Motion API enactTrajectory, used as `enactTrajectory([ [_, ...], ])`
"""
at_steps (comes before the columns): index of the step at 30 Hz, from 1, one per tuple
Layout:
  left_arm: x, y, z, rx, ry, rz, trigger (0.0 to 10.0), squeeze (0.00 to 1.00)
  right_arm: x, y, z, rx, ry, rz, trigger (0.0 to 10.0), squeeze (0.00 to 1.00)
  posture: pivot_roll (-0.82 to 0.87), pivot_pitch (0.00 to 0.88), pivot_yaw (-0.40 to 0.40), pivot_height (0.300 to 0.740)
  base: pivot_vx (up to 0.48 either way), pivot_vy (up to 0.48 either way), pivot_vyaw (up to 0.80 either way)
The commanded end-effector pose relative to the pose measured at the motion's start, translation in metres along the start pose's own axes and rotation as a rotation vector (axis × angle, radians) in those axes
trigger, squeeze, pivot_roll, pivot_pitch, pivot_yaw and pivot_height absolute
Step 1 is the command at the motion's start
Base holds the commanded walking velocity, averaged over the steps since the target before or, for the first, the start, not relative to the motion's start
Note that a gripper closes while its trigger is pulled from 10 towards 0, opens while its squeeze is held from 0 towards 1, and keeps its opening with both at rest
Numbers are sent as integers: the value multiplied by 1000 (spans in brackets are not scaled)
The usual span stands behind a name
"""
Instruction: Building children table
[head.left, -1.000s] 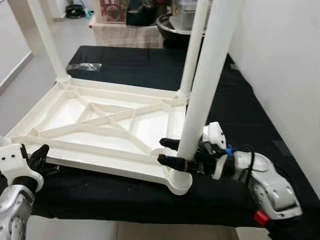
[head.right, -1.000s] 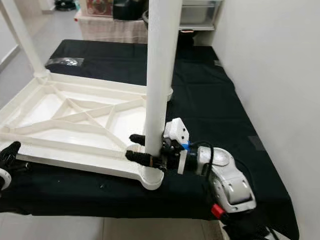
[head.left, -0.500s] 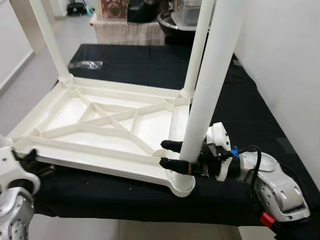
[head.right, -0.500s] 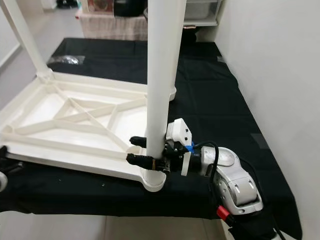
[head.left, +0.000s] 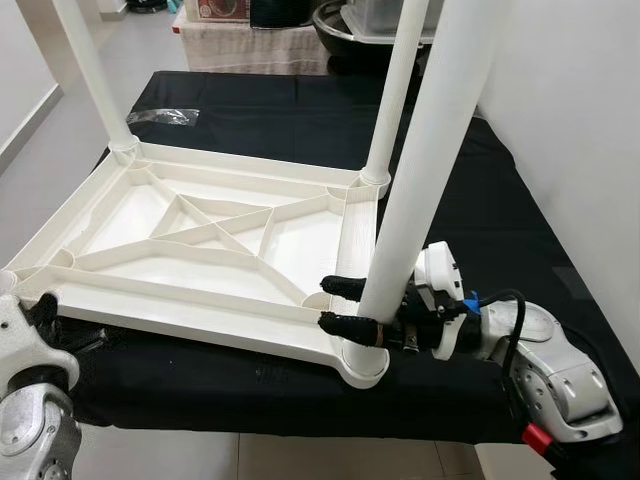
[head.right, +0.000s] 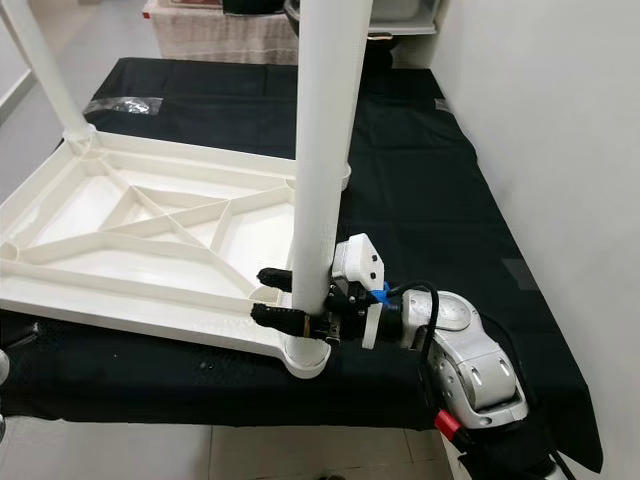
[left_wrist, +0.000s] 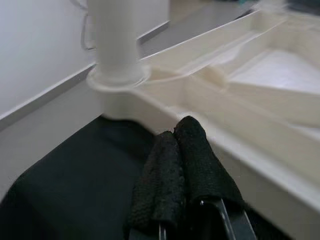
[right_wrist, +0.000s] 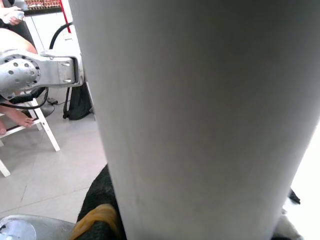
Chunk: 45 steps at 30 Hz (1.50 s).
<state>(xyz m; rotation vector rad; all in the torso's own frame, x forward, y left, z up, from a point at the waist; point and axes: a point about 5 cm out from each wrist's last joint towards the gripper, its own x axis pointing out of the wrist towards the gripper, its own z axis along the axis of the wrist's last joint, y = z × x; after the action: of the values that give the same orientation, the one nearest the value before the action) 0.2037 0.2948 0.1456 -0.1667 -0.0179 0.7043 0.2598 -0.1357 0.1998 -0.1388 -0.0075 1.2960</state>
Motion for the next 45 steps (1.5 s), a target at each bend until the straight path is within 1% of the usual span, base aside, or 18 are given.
enactTrajectory([
  [1, 2, 14, -11, -13, 54, 79, 10000, 0, -1, 0, -8, 46, 66, -12, 0, 0, 37, 177, -56, 740, 0, 0, 0],
  [4, 10, 29, -14, -56, 74, 184, 10000, 0, -3, 0, -7, 45, 70, -17, 0, 0, 31, 178, -59, 740, 0, 0, 0],
  [8, 13, 31, -16, -66, 83, 207, 10000, 0, -3, 0, -7, 45, 71, -20, 0, 0, 25, 180, -60, 740, 0, 0, 0],
  [11, 15, 31, -17, -75, 85, 207, 10000, 0, -3, 0, -7, 45, 70, -22, 0, 0, 18, 181, -63, 740, 0, 0, 0],
  [14, 31, 25, -16, -94, 79, 185, 10000, 0, -3, 2, -6, 49, 70, -25, 0, 0, 4, 186, -66, 740, 0, 0, 0],
  [17, 36, 25, -14, -98, 76, 181, 10000, 0, -3, 2, -6, 50, 71, -24, 0, 0, -2, 187, -67, 740, 0, 0, 0],
  [19, 50, 25, -15, -107, 90, 169, 10000, 0, -5, 4, -4, 52, 72, -22, 0, 0, -13, 194, -67, 740, 0, 0, 0],
  [23, 55, 24, -17, -122, 109, 154, 10000, 0, -6, 4, -4, 52, 73, -23, 0, 0, -13, 194, -67, 740, 0, 0, 0],
  [25, 70, 16, -18, -157, 134, 107, 10000, 0, -8, 7, -2, 53, 78, -22, 0, 0, -33, 206, -67, 740, 0, 0, 0],
  [28, 77, 10, -16, -172, 137, 84, 10000, 0, -8, 9, -1, 54, 78, -16, 0, 0, -43, 213, -66, 740, 0, 0, 0],
  [32, 99, -11, -2, -192, 128, -3, 10000, 0, -3, 24, 5, 71, 71, 37, 0, 0, -65, 225, -64, 740, 0, 0, 0],
  [36, 101, -12, 0, -193, 122, -11, 10000, 0, -3, 27, 5, 77, 71, 48, 0, 0, -65, 225, -64, 740, 0, 0, 0],
  [39, 119, -25, 22, -191, 76, -91, 10000, 0, 3, 52, 7, 146, 75, 196, 0, 0, -71, 234, -60, 740, 0, 0, 0],
  [41, 119, -25, 22, -191, 76, -91, 10000, 0, 3, 52, 7, 146, 75, 196, 0, 0, -71, 234, -60, 740, 0, 0, 0],
  [42, 123, -30, 29, -194, 60, -124, 10000, 0, 6, 59, 8, 163, 72, 235, 0, 0, -71, 237, -58, 740, 0, 0, 0],
  [43, 123, -30, 29, -194, 60, -124, 10000, 0, 6, 59, 8, 163, 72, 235, 0, 0, -71, 237, -58, 740, 0, 0, 0],
  [44, 126, -38, 36, -199, 47, -164, 10000, 0, 14, 64, 8, 166, 63, 259, 0, 0, -70, 238, -56, 740, 0, 0, 0],
  [45, 126, -38, 36, -199, 47, -164, 10000, 0, 14, 64, 8, 166, 63, 259, 0, 0, -70, 238, -56, 740, 0, 0, 0],
])
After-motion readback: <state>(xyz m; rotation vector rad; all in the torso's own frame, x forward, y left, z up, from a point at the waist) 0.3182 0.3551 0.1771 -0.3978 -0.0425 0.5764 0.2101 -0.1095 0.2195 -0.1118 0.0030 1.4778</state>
